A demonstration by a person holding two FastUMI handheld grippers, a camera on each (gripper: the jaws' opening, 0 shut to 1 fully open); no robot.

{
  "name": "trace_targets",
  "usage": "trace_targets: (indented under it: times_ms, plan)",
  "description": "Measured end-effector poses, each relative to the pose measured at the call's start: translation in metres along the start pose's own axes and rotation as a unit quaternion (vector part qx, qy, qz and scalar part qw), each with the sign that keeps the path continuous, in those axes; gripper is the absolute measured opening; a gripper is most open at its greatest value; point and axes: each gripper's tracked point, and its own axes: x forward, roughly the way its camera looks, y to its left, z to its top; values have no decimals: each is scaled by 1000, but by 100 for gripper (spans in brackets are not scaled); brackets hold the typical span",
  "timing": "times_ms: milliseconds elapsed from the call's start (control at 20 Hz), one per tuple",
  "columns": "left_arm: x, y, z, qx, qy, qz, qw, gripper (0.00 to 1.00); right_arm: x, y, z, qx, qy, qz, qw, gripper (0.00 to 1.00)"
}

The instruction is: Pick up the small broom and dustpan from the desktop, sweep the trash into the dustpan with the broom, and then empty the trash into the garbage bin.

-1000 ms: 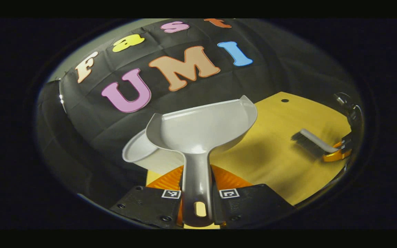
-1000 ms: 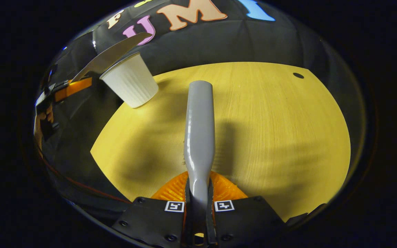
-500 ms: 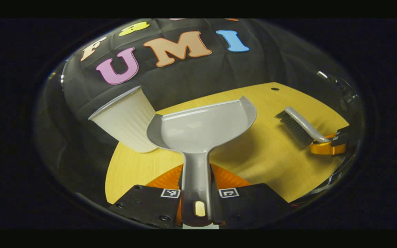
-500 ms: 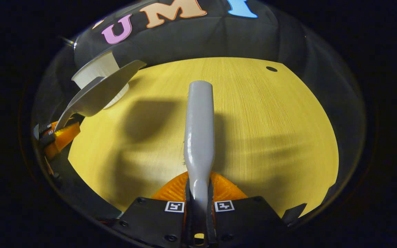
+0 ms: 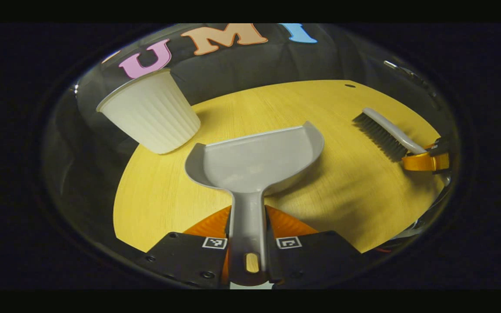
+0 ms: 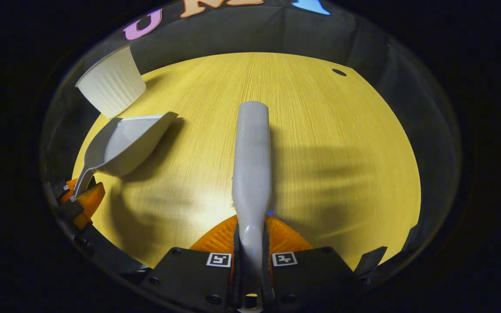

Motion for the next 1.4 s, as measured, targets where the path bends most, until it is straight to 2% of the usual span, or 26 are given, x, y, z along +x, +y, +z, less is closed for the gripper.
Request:
trace_targets:
  times_ms: [150, 250, 300, 350, 500, 650, 750, 850, 950, 1050, 1100, 1200, 1300, 1400]
  plan:
    - [-1, -6, -10, 6, 1, 3, 1000, 27, 0, -1, -4, -12, 14, 3, 1000, 21]
    - [-2, -10, -18, -3, 10, 8, 1000, 28, 0, -3, -2, -14, 11, 4, 1000, 27]
    - [-3, -15, -21, -8, 9, 2, 1000, 30, 1, -5, -4, -15, 9, 6, 1000, 31]
    - [-5, -14, -18, -8, -3, 12, 1000, 37, -1, -6, -6, -16, 7, 8, 1000, 39]
    - [-12, -22, -12, -8, -24, 22, 999, 100, -17, -9, 0, -23, -17, 19, 999, 98]
    - [-39, -12, 12, -13, -64, 64, 996, 95, -42, -18, 13, -31, -69, 41, 996, 99]
    - [-73, -5, 43, -20, -117, 93, 989, 95, -74, -22, 32, -36, -137, 64, 988, 99]
    - [-115, 3, 86, -33, -186, 116, 975, 95, -121, -27, 59, -42, -220, 88, 971, 99]
    - [-163, 3, 130, -54, -256, 122, 957, 94, -177, -35, 90, -43, -315, 106, 942, 99]
    - [-205, -4, 176, -75, -327, 102, 937, 94, -238, -45, 113, -35, -405, 108, 907, 99]
    - [-226, -6, 200, -81, -362, 90, 924, 94, -267, -49, 121, -26, -443, 105, 890, 96]
    - [-257, -7, 241, -76, -422, 70, 900, 93, -308, -55, 134, -2, -498, 95, 862, 99]
    - [-286, -12, 257, -64, -460, 51, 884, 93, -329, -62, 134, 15, -527, 83, 846, 99]
    - [-304, -17, 270, -53, -482, 36, 874, 93, -335, -67, 128, 17, -544, 69, 836, 99]
